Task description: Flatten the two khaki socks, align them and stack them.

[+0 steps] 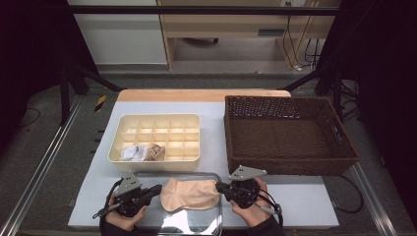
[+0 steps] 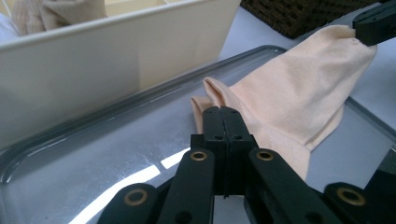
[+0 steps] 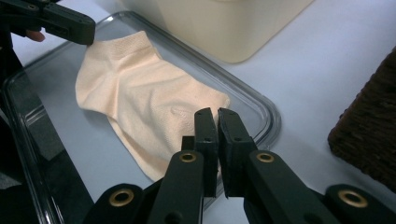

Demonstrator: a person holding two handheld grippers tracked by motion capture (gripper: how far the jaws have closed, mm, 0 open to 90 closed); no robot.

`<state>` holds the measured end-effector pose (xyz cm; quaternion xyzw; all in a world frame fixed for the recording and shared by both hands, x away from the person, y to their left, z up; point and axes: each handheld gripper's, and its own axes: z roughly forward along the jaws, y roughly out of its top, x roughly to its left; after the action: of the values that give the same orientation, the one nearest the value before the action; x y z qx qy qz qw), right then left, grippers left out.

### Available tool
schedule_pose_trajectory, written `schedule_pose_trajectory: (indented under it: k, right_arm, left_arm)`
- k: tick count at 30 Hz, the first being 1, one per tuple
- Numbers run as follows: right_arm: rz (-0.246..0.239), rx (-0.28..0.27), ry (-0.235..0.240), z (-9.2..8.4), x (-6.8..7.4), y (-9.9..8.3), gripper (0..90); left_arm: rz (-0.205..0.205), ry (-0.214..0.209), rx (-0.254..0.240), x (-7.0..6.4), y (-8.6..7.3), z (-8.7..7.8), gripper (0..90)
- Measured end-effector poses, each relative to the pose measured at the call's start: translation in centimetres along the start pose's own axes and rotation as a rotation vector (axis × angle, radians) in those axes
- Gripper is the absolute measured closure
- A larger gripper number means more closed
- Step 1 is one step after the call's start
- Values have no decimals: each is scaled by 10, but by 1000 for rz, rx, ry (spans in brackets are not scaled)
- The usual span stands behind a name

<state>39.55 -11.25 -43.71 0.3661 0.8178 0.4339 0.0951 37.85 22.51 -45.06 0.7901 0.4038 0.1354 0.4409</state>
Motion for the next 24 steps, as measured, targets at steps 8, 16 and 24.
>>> schedule_pose_trajectory:
  k: [8,16,24]
  right_arm:
    - [14,18,2,1,-3,-6,871]
    - [5,51,16,8,1,-8,869]
    - [23,93,8,18,-1,-15,866]
  left_arm:
    - [2,15,38,-1,-5,9,899]
    - [7,22,67,0,-9,12,888]
    - [5,20,75,1,-10,16,726]
